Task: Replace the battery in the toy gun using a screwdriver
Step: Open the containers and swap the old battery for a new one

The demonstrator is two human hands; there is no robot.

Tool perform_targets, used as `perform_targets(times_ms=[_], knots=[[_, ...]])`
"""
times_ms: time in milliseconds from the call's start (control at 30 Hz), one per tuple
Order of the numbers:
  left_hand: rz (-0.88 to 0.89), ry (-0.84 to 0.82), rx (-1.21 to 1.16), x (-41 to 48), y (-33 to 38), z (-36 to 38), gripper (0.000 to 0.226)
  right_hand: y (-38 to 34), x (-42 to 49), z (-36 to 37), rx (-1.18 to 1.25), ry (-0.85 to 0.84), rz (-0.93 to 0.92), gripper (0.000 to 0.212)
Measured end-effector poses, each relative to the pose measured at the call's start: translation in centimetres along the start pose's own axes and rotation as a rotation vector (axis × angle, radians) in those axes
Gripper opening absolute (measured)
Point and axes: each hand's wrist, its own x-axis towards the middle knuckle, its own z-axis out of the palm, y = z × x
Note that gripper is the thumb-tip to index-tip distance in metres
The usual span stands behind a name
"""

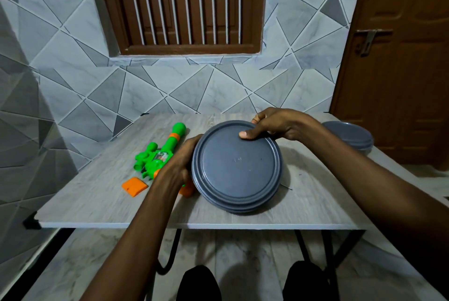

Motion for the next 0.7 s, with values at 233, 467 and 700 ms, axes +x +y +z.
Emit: perform_targets(times_ms=[233, 467, 700], knots=[[0.060, -0.052, 0.005, 0.4, 0.6, 0.0, 0.093, -0.1, -0.9, -1.7, 0.422, 0.024, -0.031, 0.021], [-0.063, -0.122, 0.229, 0.7, 2.0, 0.6, 0.030, -1.5, -3.2, -7.2, 0.813, 0.333, -0.208, 0.016], [-0.060, -0.084, 0.173, 1.7, 1.4, -0.1, 0.024, 4.9, -0.2, -6.9, 0.335, 0.604, -0.307, 0.022]])
